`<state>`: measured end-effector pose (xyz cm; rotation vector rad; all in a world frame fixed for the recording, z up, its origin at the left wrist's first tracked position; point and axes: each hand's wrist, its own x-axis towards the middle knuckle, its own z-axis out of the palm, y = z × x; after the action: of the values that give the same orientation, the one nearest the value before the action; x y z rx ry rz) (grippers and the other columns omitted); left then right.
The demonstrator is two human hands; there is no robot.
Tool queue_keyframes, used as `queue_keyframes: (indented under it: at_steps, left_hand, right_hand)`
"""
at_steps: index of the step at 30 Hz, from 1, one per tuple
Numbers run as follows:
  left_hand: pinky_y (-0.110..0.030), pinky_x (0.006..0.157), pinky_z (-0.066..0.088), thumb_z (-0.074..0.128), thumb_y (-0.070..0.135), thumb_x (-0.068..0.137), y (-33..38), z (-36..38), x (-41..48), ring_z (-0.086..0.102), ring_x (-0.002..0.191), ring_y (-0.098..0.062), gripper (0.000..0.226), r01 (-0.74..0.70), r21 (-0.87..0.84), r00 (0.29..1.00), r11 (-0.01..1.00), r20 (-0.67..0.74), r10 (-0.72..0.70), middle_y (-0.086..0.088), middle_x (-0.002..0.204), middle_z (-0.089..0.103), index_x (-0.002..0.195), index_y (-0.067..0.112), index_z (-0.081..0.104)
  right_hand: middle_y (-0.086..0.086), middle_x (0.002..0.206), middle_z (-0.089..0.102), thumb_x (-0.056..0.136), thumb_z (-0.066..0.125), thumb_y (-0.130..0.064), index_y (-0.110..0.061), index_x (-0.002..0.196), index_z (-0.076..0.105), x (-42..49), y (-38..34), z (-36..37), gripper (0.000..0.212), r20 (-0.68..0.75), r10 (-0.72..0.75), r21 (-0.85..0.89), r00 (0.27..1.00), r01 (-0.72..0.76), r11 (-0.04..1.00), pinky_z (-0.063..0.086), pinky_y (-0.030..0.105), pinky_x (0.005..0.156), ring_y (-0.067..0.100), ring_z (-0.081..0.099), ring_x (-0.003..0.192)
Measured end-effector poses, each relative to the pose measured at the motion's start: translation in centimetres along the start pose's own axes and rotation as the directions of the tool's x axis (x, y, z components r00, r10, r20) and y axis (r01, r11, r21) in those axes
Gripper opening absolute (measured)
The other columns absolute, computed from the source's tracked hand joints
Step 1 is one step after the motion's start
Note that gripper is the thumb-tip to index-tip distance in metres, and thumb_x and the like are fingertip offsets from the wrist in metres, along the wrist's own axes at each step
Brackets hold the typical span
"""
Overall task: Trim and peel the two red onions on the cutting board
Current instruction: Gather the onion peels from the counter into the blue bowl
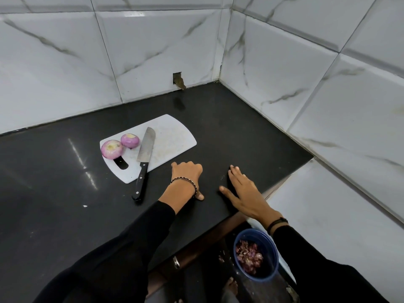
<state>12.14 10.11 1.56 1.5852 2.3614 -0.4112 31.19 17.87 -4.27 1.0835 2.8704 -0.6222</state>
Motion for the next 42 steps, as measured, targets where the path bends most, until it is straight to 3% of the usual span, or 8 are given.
queue_keyframes:
  at_steps: [5, 9, 13, 20, 28, 32, 38, 42]
  left_hand:
    - [-0.042, 0.101, 0.04, 0.082, 0.06, 0.066, 0.0, 0.0, 0.1, 0.059, 0.114, -0.027, 0.074, -0.005, 0.006, 1.0, 1.0, 0.004, 0.005, -0.004, 0.118, 0.061, 0.118, 0.018, 0.051]
    - [-0.041, 0.099, 0.04, 0.083, 0.06, 0.065, -0.1, -0.2, 0.1, 0.06, 0.112, -0.027, 0.073, -0.008, -0.005, 1.0, 1.0, 0.003, 0.008, -0.004, 0.115, 0.062, 0.116, 0.018, 0.052]
    - [-0.041, 0.097, 0.041, 0.083, 0.061, 0.064, 0.0, -0.4, 0.0, 0.06, 0.111, -0.027, 0.073, -0.015, -0.003, 1.0, 1.0, 0.005, 0.015, -0.004, 0.114, 0.062, 0.115, 0.018, 0.053]
    - [-0.04, 0.095, 0.041, 0.084, 0.059, 0.063, 0.0, -0.9, 0.1, 0.06, 0.111, -0.027, 0.073, -0.02, 0.0, 1.0, 1.0, 0.011, 0.02, -0.004, 0.115, 0.062, 0.115, 0.017, 0.053]
    - [-0.04, 0.098, 0.04, 0.084, 0.058, 0.064, 0.3, -1.0, 0.3, 0.059, 0.113, -0.026, 0.074, -0.028, 0.037, 1.0, 0.999, 0.004, 0.028, -0.004, 0.117, 0.06, 0.117, 0.018, 0.052]
    - [-0.041, 0.099, 0.04, 0.085, 0.056, 0.064, 0.4, -1.0, 0.3, 0.059, 0.113, -0.027, 0.072, -0.032, 0.034, 0.999, 0.999, -0.005, 0.032, -0.004, 0.117, 0.06, 0.115, 0.018, 0.052]
    - [-0.04, 0.099, 0.038, 0.084, 0.057, 0.065, 0.2, -0.5, -0.1, 0.06, 0.111, -0.027, 0.065, -0.001, -0.003, 1.0, 1.0, -0.029, 0.001, -0.004, 0.114, 0.061, 0.107, 0.019, 0.052]
    - [-0.045, 0.11, 0.029, 0.076, 0.061, 0.072, -0.3, 0.8, -1.1, 0.061, 0.111, -0.027, 0.062, 0.04, -0.071, 0.997, 0.997, -0.063, -0.045, -0.004, 0.112, 0.063, 0.114, 0.02, 0.056]
  right_hand:
    - [-0.006, 0.167, -0.007, 0.097, 0.019, -0.068, -0.015, 0.161, 0.007, -0.9, -0.8, 1.1, 0.084, 0.013, -0.06, -0.032, 0.998, 0.06, 0.998, -0.009, 0.033, 0.125, 0.009, -0.014, 0.153]
    - [0.0, 0.161, 0.033, 0.098, 0.056, -0.05, -0.013, 0.154, 0.039, -0.8, 0.0, 0.3, 0.069, -0.137, -0.02, 0.216, 0.99, 0.049, 0.975, 0.017, 0.032, 0.124, 0.015, 0.021, 0.152]
    - [-0.006, 0.127, 0.062, 0.084, 0.076, -0.046, -0.016, 0.128, 0.069, -0.1, -0.1, 0.5, 0.054, -0.347, 0.172, 0.328, 0.922, -0.052, 0.943, 0.035, 0.021, 0.099, 0.015, 0.048, 0.122]
    - [-0.012, 0.105, 0.057, 0.075, 0.082, -0.05, -0.027, 0.108, 0.079, 1.9, -0.8, 0.5, 0.04, -0.328, 0.277, 0.452, 0.903, -0.107, 0.886, 0.044, 0.034, 0.093, 0.012, 0.046, 0.106]
    - [-0.018, 0.096, 0.061, 0.079, 0.08, -0.051, -0.037, 0.086, 0.078, 3.4, -1.6, -0.6, 0.016, -0.318, 0.353, 0.377, 0.88, -0.224, 0.899, 0.049, 0.036, 0.079, 0.008, 0.057, 0.099]
    - [-0.014, 0.097, 0.058, 0.09, 0.07, -0.045, -0.03, 0.086, 0.072, 4.3, -2.4, -0.8, 0.016, -0.34, 0.339, 0.2, 0.877, -0.285, 0.937, 0.037, 0.04, 0.094, 0.012, 0.056, 0.101]
    - [-0.001, 0.106, 0.06, 0.1, 0.055, -0.038, -0.017, 0.098, 0.071, 4.9, -3.2, -0.4, 0.026, -0.346, 0.27, -0.013, 0.899, -0.292, 0.956, 0.033, 0.033, 0.078, 0.021, 0.06, 0.099]
    - [-0.001, 0.106, 0.056, 0.102, 0.053, -0.035, -0.012, 0.101, 0.068, 4.2, -3.2, -0.9, 0.027, -0.28, 0.337, 0.085, 0.899, -0.326, 0.941, 0.037, 0.026, 0.062, 0.014, 0.057, 0.091]
